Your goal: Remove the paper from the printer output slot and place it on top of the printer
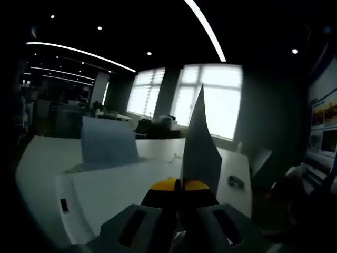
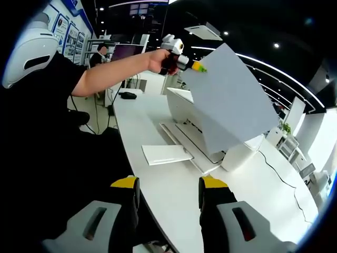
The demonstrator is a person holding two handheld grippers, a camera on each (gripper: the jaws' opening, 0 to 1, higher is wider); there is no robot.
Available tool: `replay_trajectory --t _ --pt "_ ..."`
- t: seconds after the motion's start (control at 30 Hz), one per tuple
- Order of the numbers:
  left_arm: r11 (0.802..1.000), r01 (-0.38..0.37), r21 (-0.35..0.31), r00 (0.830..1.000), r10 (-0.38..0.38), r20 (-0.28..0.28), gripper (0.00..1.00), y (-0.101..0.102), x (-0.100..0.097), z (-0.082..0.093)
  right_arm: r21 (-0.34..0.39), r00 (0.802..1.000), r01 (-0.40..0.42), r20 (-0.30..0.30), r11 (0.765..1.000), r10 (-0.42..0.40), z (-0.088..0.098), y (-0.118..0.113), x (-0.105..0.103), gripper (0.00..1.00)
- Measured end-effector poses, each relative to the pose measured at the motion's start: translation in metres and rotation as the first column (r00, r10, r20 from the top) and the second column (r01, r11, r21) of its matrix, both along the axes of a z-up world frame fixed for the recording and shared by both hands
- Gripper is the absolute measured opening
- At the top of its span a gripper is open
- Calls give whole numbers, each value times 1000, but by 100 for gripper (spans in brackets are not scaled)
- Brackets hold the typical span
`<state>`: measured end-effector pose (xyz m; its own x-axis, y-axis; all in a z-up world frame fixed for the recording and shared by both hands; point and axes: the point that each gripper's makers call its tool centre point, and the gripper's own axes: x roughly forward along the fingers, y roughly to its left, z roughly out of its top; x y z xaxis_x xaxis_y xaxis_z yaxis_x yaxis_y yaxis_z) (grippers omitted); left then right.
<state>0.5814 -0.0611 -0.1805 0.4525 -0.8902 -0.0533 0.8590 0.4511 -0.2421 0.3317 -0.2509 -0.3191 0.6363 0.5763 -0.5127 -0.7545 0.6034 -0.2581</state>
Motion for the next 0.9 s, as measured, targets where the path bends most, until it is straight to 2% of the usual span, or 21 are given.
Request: replay_trajectory --t 0.33,0.63,0.9 --pt "999 -32 -27 999 32 -5 5 2 5 1 2 1000 0 -8 1000 0 -4 0 0 40" --pt "996 -64 -62 997 62 -37 5 10 13 -6 2 1000 -3 -14 1000 3 -5 1 1 40" --pt "994 -78 -82 996 74 -54 5 12 15 -6 0 1000 -4 -14 1000 4 -5 2 2 41"
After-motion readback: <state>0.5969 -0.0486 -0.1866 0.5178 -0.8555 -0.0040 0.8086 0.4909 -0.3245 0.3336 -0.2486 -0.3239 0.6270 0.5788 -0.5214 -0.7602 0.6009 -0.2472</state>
